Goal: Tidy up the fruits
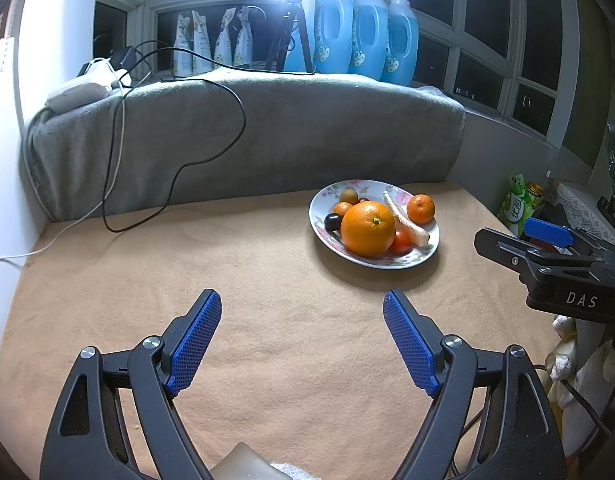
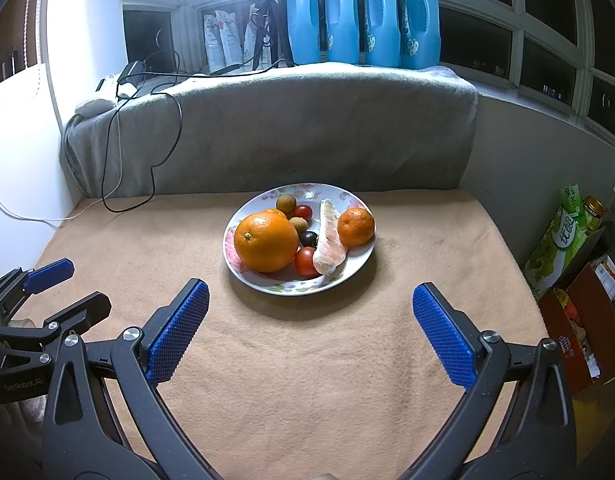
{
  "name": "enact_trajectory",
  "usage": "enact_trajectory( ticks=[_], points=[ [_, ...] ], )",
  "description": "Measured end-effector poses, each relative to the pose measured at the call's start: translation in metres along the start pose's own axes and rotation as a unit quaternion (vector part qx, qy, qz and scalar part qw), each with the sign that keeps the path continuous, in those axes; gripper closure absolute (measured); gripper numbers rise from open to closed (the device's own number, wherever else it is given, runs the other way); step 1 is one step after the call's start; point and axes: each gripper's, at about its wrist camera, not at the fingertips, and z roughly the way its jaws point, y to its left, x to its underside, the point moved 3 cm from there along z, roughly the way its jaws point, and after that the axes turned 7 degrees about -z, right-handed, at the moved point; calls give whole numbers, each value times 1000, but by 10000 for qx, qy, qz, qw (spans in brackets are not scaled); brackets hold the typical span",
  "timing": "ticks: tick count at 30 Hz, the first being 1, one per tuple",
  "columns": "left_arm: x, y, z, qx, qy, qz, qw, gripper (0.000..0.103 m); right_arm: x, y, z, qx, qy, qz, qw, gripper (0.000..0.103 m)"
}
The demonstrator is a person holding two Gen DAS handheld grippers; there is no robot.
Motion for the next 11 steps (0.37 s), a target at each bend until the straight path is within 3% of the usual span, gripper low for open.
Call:
enact_trajectory(
  ticks=[11],
  points=[
    [3, 1, 1, 24, -46, 28, 10000, 20, 1, 1, 6, -18, 34, -11, 10000, 0]
  ],
)
